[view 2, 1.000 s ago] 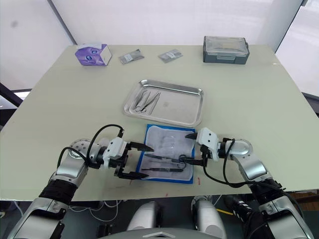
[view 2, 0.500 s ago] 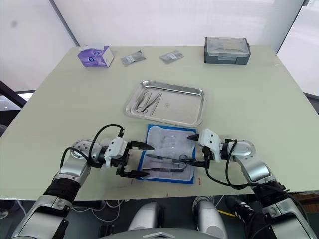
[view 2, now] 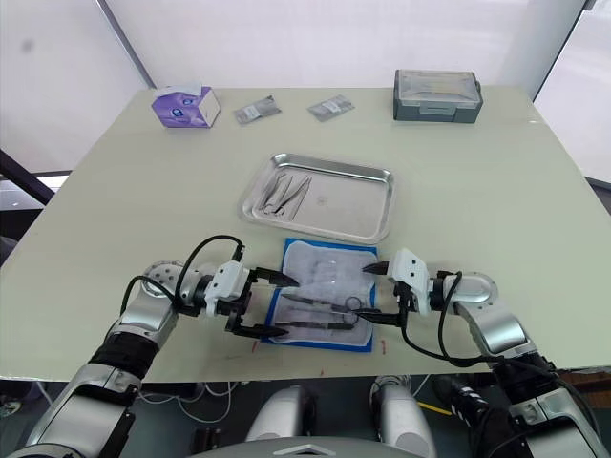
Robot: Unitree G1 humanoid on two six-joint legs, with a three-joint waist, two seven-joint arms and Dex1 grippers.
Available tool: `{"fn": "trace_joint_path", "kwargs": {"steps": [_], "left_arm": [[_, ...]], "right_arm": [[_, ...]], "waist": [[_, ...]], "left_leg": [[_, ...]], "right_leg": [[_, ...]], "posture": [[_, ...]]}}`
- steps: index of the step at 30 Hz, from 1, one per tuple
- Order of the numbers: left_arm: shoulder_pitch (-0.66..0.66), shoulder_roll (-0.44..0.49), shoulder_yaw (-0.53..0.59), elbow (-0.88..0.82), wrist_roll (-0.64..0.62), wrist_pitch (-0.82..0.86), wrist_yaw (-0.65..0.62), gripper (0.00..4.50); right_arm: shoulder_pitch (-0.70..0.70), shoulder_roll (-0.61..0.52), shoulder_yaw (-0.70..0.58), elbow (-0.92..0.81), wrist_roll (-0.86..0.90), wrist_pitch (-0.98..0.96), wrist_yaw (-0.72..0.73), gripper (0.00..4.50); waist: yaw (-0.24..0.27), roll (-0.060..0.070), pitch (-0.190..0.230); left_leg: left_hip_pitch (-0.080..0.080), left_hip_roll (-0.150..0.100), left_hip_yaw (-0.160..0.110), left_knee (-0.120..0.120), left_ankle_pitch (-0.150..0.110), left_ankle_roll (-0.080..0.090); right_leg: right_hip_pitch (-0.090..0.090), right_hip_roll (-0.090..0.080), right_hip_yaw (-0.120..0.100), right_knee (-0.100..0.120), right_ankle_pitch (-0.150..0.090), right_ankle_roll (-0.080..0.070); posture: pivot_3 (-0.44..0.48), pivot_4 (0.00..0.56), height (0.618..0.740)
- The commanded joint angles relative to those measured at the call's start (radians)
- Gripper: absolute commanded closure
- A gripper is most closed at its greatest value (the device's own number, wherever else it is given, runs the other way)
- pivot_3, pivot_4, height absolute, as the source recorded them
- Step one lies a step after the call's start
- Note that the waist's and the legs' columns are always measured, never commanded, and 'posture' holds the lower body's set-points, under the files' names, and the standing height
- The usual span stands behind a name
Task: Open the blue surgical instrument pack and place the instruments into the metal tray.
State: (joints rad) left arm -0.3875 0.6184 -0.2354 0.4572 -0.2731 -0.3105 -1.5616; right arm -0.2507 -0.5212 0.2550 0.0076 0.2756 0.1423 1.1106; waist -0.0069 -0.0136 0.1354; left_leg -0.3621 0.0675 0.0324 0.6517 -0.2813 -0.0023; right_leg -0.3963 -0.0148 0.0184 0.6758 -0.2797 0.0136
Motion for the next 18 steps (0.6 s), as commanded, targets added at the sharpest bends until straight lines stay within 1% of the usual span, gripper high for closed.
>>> {"fn": "trace_joint_path", "kwargs": {"steps": [1, 5, 12, 18], "left_arm": [[0.024, 0.008, -0.073, 0.07, 0.075, 0.007, -0.053, 0.02], [0.026, 0.004, -0.079, 0.073, 0.073, 0.0, -0.053, 0.02], [0.04, 0.02, -0.105, 0.067, 0.065, -0.004, -0.053, 0.02], [0.035, 0.028, -0.129, 0.071, 0.059, -0.012, -0.053, 0.02]], "right_arm": [[-0.008, -0.029, -0.076, -0.129, 0.095, 0.038, 0.027, 0.0], [0.024, -0.107, -0.128, -0.209, 0.131, 0.053, 0.069, 0.0], [0.097, -0.201, -0.23, -0.313, 0.207, 0.069, 0.098, 0.0], [0.139, -0.242, -0.288, -0.367, 0.256, 0.09, 0.094, 0.0]], "waist": [[-0.002, 0.002, 0.001], [-0.001, 0.004, 0.003], [-0.003, 0.006, 0.003], [-0.005, 0.006, 0.003]], "left_leg": [[0.0, 0.0, 0.0, 0.0, 0.0, 0.0], [0.0, 0.0, 0.0, 0.0, 0.0, 0.0], [0.0, -0.002, -0.001, 0.0, 0.0, 0.0], [0.0, -0.002, -0.001, 0.0, 0.0, 0.0]], "right_leg": [[0.0, 0.0, 0.0, 0.0, 0.0, 0.0], [0.0, 0.0, 0.0, 0.0, 0.0, 0.0], [0.0, 0.0, 0.001, 0.0, -0.002, 0.003], [0.0, 0.0, 0.001, -0.001, -0.002, 0.004]], "posture": [[0.0, 0.15, 0.731], [0.0, 0.15, 0.731], [0.0, 0.15, 0.731], [0.0, 0.15, 0.731]]}}
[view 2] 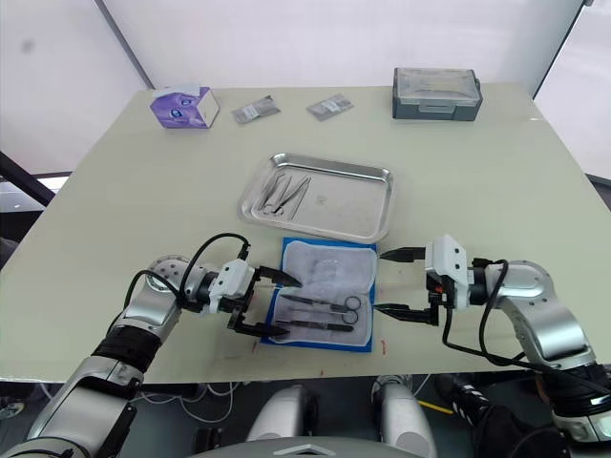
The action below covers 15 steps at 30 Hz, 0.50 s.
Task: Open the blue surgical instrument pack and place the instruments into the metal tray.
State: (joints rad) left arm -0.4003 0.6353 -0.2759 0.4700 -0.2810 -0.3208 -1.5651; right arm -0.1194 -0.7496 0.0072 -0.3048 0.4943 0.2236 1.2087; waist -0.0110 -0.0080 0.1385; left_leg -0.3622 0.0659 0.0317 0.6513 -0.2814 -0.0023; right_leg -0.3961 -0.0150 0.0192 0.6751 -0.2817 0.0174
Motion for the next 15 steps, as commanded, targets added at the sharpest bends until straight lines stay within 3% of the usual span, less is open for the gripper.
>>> {"fn": "trace_joint_path", "kwargs": {"steps": [1, 15], "left_arm": [[0.046, 0.012, -0.093, 0.061, 0.065, -0.004, -0.049, 0.02], [0.032, 0.019, -0.147, 0.082, 0.052, -0.027, -0.049, 0.02]], "right_arm": [[0.013, -0.016, -0.045, -0.064, 0.042, 0.013, -0.006, 0.0], [0.0, 0.0, 0.008, -0.114, -0.006, 0.092, -0.117, 0.0]], "waist": [[0.0, 0.0, 0.0], [0.0, 0.001, 0.0]], "left_leg": [[0.0, 0.0, 0.0, 0.0, 0.0, 0.0], [-0.001, 0.0, 0.0, 0.0, 0.0, 0.0]], "right_leg": [[0.0, 0.0, 0.0, 0.0, 0.0, 0.0], [0.0, 0.0, 0.0, -0.002, 0.0, 0.0]], "posture": [[0.0, 0.15, 0.731], [0.0, 0.15, 0.731]]}}
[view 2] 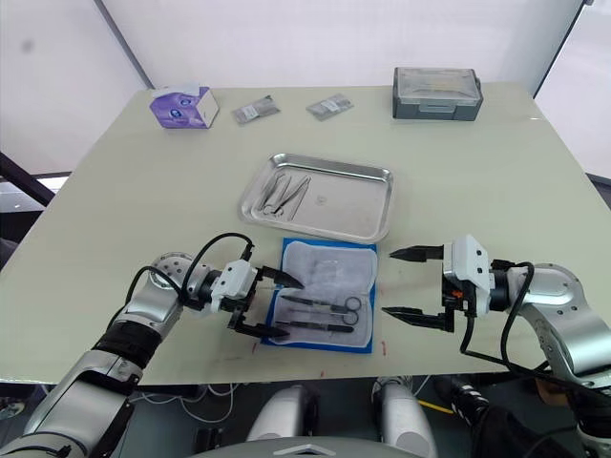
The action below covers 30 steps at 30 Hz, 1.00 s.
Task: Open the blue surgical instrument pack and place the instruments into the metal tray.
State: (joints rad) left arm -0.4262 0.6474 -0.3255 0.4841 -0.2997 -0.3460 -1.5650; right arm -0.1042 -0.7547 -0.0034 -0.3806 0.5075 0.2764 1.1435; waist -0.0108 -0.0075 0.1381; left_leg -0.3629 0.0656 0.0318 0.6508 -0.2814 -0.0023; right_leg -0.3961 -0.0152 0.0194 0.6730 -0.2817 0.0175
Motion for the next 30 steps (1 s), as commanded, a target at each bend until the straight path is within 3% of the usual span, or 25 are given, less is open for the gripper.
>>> {"fn": "trace_joint_path", "kwargs": {"steps": [1, 8, 18, 30], "left_arm": [[0.059, 0.008, -0.099, 0.069, 0.071, -0.003, -0.049, 0.02], [0.068, 0.008, -0.105, 0.066, 0.072, -0.009, -0.049, 0.02], [0.065, 0.007, -0.111, 0.069, 0.073, -0.012, -0.049, 0.02], [0.061, 0.013, -0.128, 0.073, 0.066, -0.011, -0.049, 0.02]], "right_arm": [[-0.029, 0.015, 0.041, -0.04, -0.049, 0.076, -0.101, 0.0], [-0.105, 0.059, 0.204, -0.092, -0.177, 0.196, -0.225, 0.0], [-0.268, 0.146, 0.354, -0.066, -0.239, 0.35, -0.281, 0.0], [-0.299, 0.163, 0.491, -0.024, -0.36, 0.429, -0.319, 0.0]], "waist": [[0.0, 0.0, 0.0], [-0.001, 0.001, -0.001], [0.0, 0.002, -0.001], [-0.001, 0.003, -0.002]], "left_leg": [[0.0, 0.0, 0.0, 0.0, 0.0, 0.0], [0.0, 0.0, 0.0, -0.001, 0.0, 0.0], [-0.001, 0.0, 0.0, -0.001, 0.0, 0.001], [-0.001, 0.0, 0.0, -0.001, -0.001, 0.001]], "right_leg": [[0.0, 0.0, 0.0, 0.0, 0.0, 0.0], [0.0, 0.0, 0.0, -0.001, 0.0, 0.0], [0.0, 0.0, 0.0, -0.002, 0.001, -0.002], [0.0, 0.0, 0.0, -0.002, 0.002, -0.003]], "posture": [[0.0, 0.15, 0.731], [0.0, 0.15, 0.731], [0.0, 0.15, 0.731], [0.0, 0.15, 0.731]]}}
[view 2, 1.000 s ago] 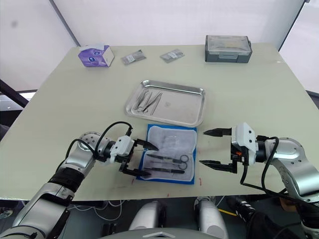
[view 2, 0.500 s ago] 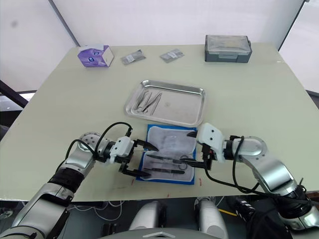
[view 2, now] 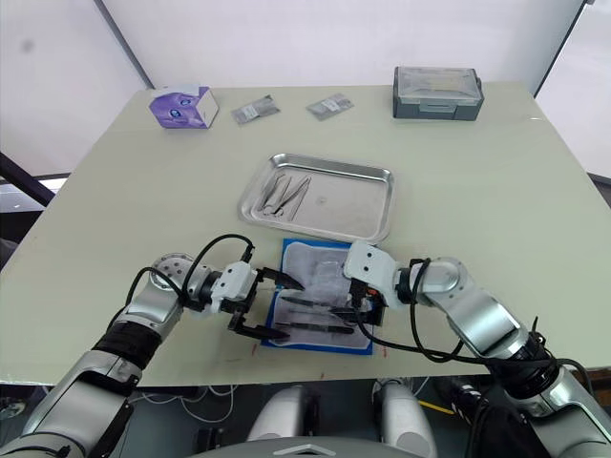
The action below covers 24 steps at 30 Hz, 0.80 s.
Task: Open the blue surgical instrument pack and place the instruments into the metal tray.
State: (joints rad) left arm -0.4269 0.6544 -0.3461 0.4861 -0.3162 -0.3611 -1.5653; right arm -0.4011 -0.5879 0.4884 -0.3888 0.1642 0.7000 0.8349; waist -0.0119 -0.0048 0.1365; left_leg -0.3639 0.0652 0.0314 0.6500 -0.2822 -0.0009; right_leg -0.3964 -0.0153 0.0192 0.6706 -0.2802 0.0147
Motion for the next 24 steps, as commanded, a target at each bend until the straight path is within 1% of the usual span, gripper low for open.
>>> {"fn": "trace_joint_path", "kwargs": {"steps": [1, 6, 15, 17, 18, 19, 20, 21, 22, 23, 24], "left_arm": [[0.062, 0.007, -0.109, 0.071, 0.081, 0.005, -0.049, 0.02], [0.062, 0.017, -0.113, 0.067, 0.077, 0.006, -0.049, 0.02], [0.069, 0.026, -0.11, 0.059, 0.071, 0.008, -0.049, 0.02], [0.069, 0.027, -0.109, 0.059, 0.072, 0.009, -0.049, 0.0], [0.07, 0.027, -0.108, 0.06, 0.072, 0.009, -0.049, 0.0], [0.07, 0.025, -0.106, 0.06, 0.073, 0.011, -0.049, 0.0], [0.071, 0.024, -0.105, 0.06, 0.073, 0.013, -0.049, 0.0], [0.071, 0.024, -0.104, 0.059, 0.073, 0.013, -0.049, 0.0], [0.072, 0.023, -0.102, 0.059, 0.074, 0.014, -0.049, 0.0], [0.074, 0.023, -0.102, 0.057, 0.073, 0.015, -0.049, 0.0], [0.075, 0.023, -0.101, 0.056, 0.073, 0.016, -0.049, 0.0]], "right_arm": [[-0.001, -0.004, 0.003, -0.011, -0.026, 0.002, -0.012, 0.0], [-0.014, -0.003, 0.027, 0.017, -0.055, 0.005, -0.002, 0.0], [-0.025, 0.0, 0.076, 0.017, -0.086, 0.022, 0.024, 0.0], [-0.029, 0.001, 0.088, 0.022, -0.094, 0.018, 0.028, 0.42], [-0.03, 0.002, 0.092, 0.025, -0.098, 0.018, 0.03, 1.06], [-0.032, 0.001, 0.096, 0.032, -0.103, 0.018, 0.033, 1.06], [-0.035, -0.002, 0.1, 0.037, -0.108, 0.019, 0.036, 1.59], [-0.038, -0.006, 0.107, 0.042, -0.114, 0.019, 0.04, 1.83], [-0.039, -0.01, 0.113, 0.045, -0.116, 0.017, 0.046, 2.38], [-0.038, -0.011, 0.117, 0.047, -0.117, 0.016, 0.05, 2.83], [-0.037, -0.011, 0.118, 0.047, -0.117, 0.016, 0.052, 3.08]], "waist": [[0.0, 0.0, 0.0], [-0.001, 0.001, -0.001], [-0.002, 0.001, -0.002], [-0.003, 0.001, -0.002], [-0.003, 0.001, -0.002], [-0.004, 0.001, -0.003], [-0.004, 0.001, -0.003], [-0.005, 0.001, -0.003], [-0.005, 0.001, -0.003], [-0.005, 0.0, -0.003], [-0.005, 0.0, -0.004]], "left_leg": [[0.0, 0.0, 0.0, 0.0, 0.0, 0.0], [0.0, 0.0, 0.0, 0.0, -0.001, 0.001], [0.0, 0.0, 0.0, 0.0, -0.001, 0.001], [0.001, 0.0, 0.0, 0.0, -0.001, 0.002], [0.001, 0.0, 0.0, 0.0, -0.001, 0.002], [0.001, 0.0, 0.0, 0.0, -0.001, 0.002], [0.001, 0.0, 0.0, 0.0, -0.001, 0.002], [0.001, 0.0, 0.0, 0.0, -0.001, 0.002], [0.001, 0.0, 0.0, 0.0, -0.001, 0.002], [0.001, 0.0, 0.0, 0.0, -0.001, 0.002], [0.001, 0.0, 0.0, 0.0, -0.001, 0.002]], "right_leg": [[0.0, 0.0, 0.0, 0.0, 0.0, 0.0], [0.0, 0.0, 0.0, 0.0, 0.0, 0.0], [0.0, 0.0, 0.0, 0.0, 0.0, 0.0], [0.0, 0.0, 0.0, 0.0, 0.0, 0.0], [0.0, 0.0, 0.0, 0.0, 0.0, 0.0], [0.0, 0.0, 0.0, 0.0, 0.0, 0.0], [0.0, 0.001, 0.0, 0.0, 0.0, 0.0], [0.0, 0.0, 0.0, 0.0, 0.0, 0.0], [0.0, 0.001, 0.0, 0.0, 0.0, 0.0], [0.0, 0.0, 0.0, 0.0, 0.0, 0.0], [0.0, 0.0, 0.0, 0.0, 0.0, 0.001]], "posture": [[0.0, 0.15, 0.731], [0.0, 0.15, 0.731], [0.0, 0.15, 0.731], [0.0, 0.15, 0.731], [0.0, 0.15, 0.731], [0.0, 0.15, 0.731], [0.0, 0.15, 0.731], [0.0, 0.15, 0.731], [0.0, 0.15, 0.731], [0.0, 0.15, 0.731], [0.0, 0.15, 0.731]]}}
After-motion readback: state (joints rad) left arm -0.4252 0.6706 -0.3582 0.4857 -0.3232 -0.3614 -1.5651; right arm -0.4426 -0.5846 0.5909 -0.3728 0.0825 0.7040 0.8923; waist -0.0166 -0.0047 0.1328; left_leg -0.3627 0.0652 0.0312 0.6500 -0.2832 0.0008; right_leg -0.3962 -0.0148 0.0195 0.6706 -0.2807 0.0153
